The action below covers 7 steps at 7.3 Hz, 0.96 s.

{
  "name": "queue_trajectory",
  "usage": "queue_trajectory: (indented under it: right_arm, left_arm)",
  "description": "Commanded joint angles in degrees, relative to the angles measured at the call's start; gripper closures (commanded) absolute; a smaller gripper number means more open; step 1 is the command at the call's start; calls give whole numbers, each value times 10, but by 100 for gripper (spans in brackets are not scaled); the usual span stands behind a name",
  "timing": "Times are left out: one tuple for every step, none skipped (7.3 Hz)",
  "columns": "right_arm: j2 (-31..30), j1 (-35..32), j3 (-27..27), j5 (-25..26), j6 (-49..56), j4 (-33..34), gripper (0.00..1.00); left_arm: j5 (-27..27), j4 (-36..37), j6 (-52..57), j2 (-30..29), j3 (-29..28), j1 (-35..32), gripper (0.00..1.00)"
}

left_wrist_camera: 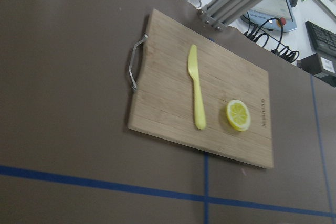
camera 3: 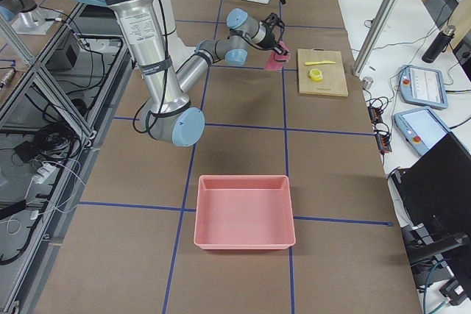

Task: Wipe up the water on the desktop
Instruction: 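Open the left gripper and withdraw it while the right gripper pulls the towel away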

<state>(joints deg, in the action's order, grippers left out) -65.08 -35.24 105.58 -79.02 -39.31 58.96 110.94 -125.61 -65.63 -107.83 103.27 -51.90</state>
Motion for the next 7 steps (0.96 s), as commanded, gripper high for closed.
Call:
queue_trajectory:
  right_arm:
    - [-2, -53, 2, -59, 2, 40, 100]
    - [-3, -70, 2, -75, 5, 52, 100]
    - [-5, -82, 2, -94, 5, 68, 100]
    - [-7, -89, 3, -111, 4, 98, 100]
    - [-7, -88, 4, -113, 1, 135, 100]
    - [-7, -87, 4, -114, -1, 169, 100]
    - [-18, -85, 4, -142, -14, 196, 100]
  left_arm:
    - [37, 53, 227, 57, 2, -89, 1]
    - [65, 93, 359, 77, 0, -158, 1]
    - [71, 168, 512, 82, -1, -224, 1]
    - [73, 288, 659, 74, -2, -297, 1]
    - [81, 376, 729, 64, -3, -357, 1]
    - [143, 420, 754, 65, -29, -410, 1]
    - [208, 429, 819, 66, -97, -451, 1]
